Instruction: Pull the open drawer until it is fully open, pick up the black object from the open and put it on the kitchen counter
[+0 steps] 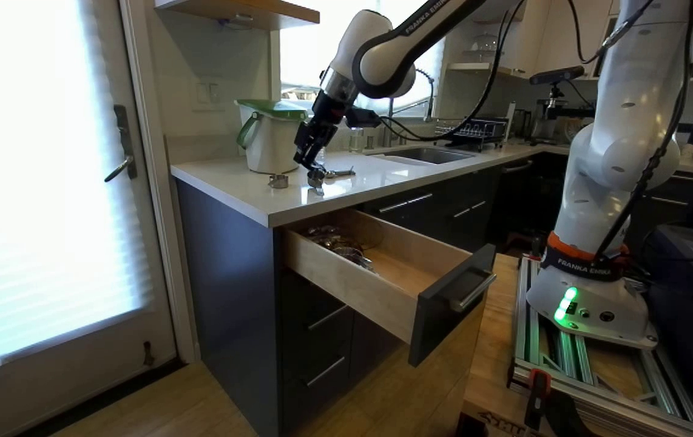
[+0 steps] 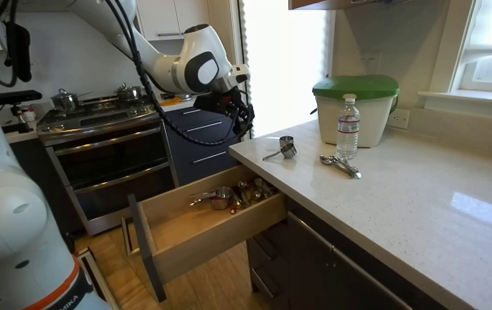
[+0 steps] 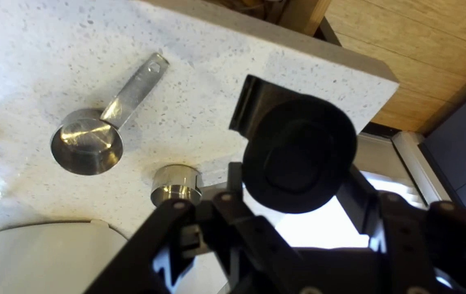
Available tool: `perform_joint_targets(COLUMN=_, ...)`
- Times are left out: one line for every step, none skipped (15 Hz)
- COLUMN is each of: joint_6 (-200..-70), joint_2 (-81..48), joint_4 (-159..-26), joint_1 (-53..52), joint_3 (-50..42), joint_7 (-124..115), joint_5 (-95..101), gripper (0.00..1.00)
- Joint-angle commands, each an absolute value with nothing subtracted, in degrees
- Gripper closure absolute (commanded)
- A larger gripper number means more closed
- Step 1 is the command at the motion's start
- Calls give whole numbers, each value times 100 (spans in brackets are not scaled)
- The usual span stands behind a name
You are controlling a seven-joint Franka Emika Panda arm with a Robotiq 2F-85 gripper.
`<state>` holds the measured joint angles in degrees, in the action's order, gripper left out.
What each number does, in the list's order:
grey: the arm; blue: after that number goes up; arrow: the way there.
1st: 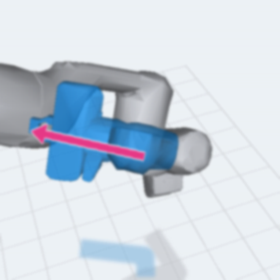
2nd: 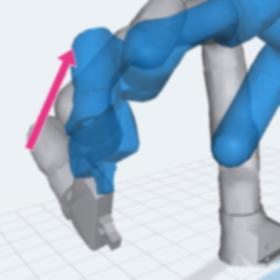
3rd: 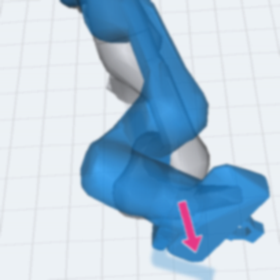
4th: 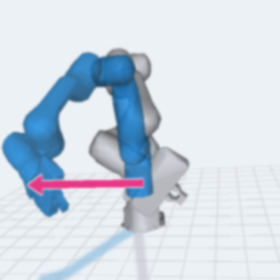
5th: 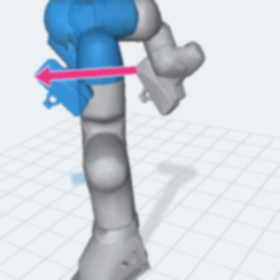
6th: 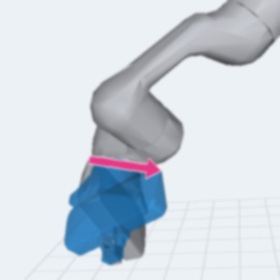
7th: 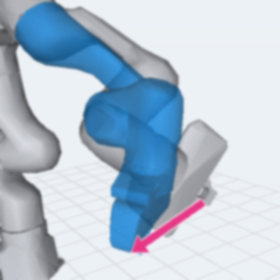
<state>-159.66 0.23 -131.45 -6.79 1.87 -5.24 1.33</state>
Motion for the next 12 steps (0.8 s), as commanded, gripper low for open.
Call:
perform_joint_targets(joint_6=-15495, joint_2=-747, joint_4=-12274, joint_1=-730, joint_3=149, joint_7=-1284, joint_5=1355, gripper=66)
perform_joint_targets(joint_6=-15363, joint_2=-891, joint_4=-12089, joint_1=-785, joint_3=124, joint_7=-1411, joint_5=1594, gripper=66)
perform_joint_targets(joint_6=-15215, joint_2=-1033, joint_4=-11898, joint_1=-789, joint_3=161, joint_7=-1452, joint_5=1741, gripper=66)
perform_joint_targets(joint_6=-15056, joint_2=-1165, joint_4=-11722, joint_1=-846, joint_3=144, joint_7=-1493, joint_5=1878, gripper=66)
perform_joint_targets(joint_6=-14926, joint_2=-1280, joint_4=-11572, joint_1=-889, joint_3=150, joint_7=-1467, joint_5=1925, gripper=66)
perform_joint_targets(joint_6=-14790, joint_2=-1403, joint_4=-11422, joint_1=-927, joint_3=153, joint_7=-1429, joint_5=1962, gripper=66)
perform_joint_targets(joint_6=-14702, joint_2=-1520, joint_4=-11295, joint_1=-960, joint_3=151, joint_7=-1382, joint_5=1988, gripper=66)
perform_joint_targets(joint_6=-14666, joint_2=-1606, joint_4=-11209, joint_1=-973, joint_3=183, joint_7=-1268, joint_5=1914, gripper=66)
perform_joint_targets(joint_6=-14647, joint_2=-1710, joint_4=-11117, joint_1=-998, joint_3=179, joint_7=-1243, joint_5=1893, gripper=66)
perform_joint_targets(joint_6=-14671, joint_2=-1823, joint_4=-11041, joint_1=-1019, joint_3=156, joint_7=-1226, joint_5=1904, gripper=66)
perform_joint_targets(joint_6=-14700, joint_2=-1918, joint_4=-10986, joint_1=-1035, joint_3=139, joint_7=-1205, joint_5=1895, gripper=66)
perform_joint_targets(joint_6=-14750, joint_2=-2002, joint_4=-10933, joint_1=-1050, joint_3=117, joint_7=-1192, joint_5=1904, gripper=66)
